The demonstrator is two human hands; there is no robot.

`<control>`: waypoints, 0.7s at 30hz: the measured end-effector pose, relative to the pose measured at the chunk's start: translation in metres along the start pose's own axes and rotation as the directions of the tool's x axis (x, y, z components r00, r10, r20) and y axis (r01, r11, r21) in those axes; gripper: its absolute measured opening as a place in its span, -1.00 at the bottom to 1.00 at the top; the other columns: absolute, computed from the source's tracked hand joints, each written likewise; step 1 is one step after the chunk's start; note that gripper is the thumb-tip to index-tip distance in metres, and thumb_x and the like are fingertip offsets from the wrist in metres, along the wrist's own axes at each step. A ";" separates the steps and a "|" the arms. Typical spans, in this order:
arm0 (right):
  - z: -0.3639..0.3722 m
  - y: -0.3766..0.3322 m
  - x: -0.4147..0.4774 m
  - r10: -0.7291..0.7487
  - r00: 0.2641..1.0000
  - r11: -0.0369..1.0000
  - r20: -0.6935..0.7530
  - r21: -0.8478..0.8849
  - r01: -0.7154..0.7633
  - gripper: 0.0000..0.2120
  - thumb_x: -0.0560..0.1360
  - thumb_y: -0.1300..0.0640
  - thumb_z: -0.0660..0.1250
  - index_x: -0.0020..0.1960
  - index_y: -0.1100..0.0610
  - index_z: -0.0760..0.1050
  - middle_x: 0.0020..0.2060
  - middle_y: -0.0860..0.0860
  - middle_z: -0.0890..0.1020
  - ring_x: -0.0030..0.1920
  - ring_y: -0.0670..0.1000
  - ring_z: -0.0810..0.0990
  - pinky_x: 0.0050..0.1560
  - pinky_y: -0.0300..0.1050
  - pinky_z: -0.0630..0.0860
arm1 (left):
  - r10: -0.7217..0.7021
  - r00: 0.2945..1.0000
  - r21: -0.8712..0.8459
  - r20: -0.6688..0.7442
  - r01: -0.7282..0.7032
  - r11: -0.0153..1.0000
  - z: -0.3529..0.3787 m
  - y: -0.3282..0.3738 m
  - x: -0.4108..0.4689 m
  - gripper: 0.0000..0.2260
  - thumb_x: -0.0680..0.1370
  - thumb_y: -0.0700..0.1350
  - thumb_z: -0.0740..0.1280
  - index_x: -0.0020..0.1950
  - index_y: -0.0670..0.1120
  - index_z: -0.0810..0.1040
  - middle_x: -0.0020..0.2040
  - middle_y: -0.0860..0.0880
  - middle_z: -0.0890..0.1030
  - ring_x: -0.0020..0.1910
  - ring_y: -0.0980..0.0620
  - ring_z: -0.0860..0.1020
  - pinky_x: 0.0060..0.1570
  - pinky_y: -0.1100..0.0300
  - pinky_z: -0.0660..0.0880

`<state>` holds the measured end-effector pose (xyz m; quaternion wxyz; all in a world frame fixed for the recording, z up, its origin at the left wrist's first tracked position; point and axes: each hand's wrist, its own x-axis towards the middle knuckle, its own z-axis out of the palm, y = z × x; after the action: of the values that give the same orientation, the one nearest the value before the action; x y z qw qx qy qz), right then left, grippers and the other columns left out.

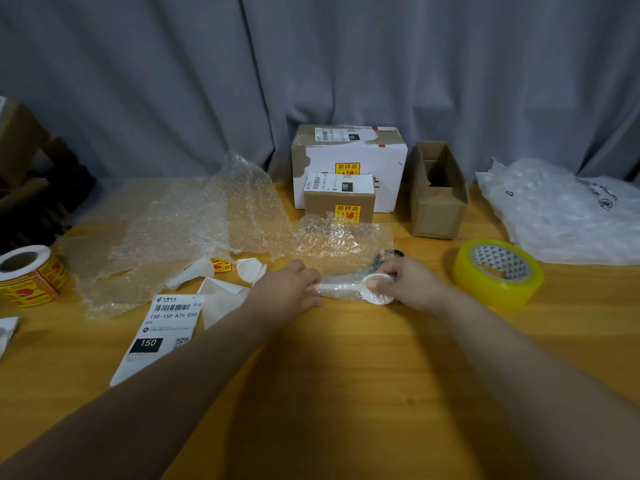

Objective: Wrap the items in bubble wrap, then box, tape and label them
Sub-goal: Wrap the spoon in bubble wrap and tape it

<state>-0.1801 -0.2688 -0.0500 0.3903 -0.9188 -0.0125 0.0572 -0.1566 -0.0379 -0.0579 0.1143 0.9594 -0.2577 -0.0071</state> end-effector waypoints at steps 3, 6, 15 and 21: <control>0.001 0.001 -0.004 -0.024 0.998 0.992 0.053 0.125 0.017 -0.79 0.43 0.27 0.46 -0.07 0.11 0.45 -0.19 0.02 0.54 -0.21 -0.01 0.52 -0.28 -0.20 0.46 | 0.079 0.990 0.122 -0.114 -0.065 0.990 0.005 0.006 0.004 -0.57 0.53 0.17 0.27 0.27 -0.08 0.47 0.23 -0.03 0.36 0.17 -0.02 0.41 0.17 0.13 0.36; 0.008 0.002 -0.003 -0.015 0.998 0.994 0.068 0.111 0.007 -0.77 0.39 0.20 0.52 -0.22 0.11 0.44 -0.27 0.04 0.60 -0.27 -0.01 0.55 -0.25 -0.11 0.47 | 0.202 0.972 0.095 -0.122 -0.191 0.977 0.008 0.013 0.002 -0.52 0.55 0.13 0.26 0.39 -0.09 0.36 0.28 -0.03 0.34 0.22 0.01 0.37 0.22 0.20 0.27; 0.004 -0.002 -0.009 -0.229 0.971 0.973 -0.068 -0.002 0.230 -0.95 0.48 0.11 0.41 -0.07 0.06 0.58 -0.16 -0.01 0.56 -0.21 -0.05 0.55 -0.24 -0.16 0.55 | 0.138 0.989 -0.158 -0.044 -0.143 0.977 0.019 0.019 0.017 -0.72 0.63 0.03 0.15 0.21 -0.03 0.55 0.09 0.00 0.51 0.11 0.01 0.35 0.15 0.12 0.27; 0.007 -0.005 -0.004 -0.195 0.978 0.978 0.067 -0.056 0.199 -0.76 0.50 -0.06 0.37 -0.15 0.12 0.61 -0.25 0.12 0.62 -0.26 0.06 0.54 -0.20 0.01 0.48 | 0.060 0.995 -0.362 0.081 -0.027 0.932 0.011 0.020 0.027 -0.77 0.60 0.03 0.21 -0.11 -0.10 0.49 -0.19 -0.01 0.49 -0.16 0.01 0.45 -0.16 0.10 0.37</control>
<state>-0.1851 -0.2604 -0.0508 0.3646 -0.9226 -0.1173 0.0457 -0.1441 -0.0704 -0.0633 0.2766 0.9149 -0.2782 -0.0952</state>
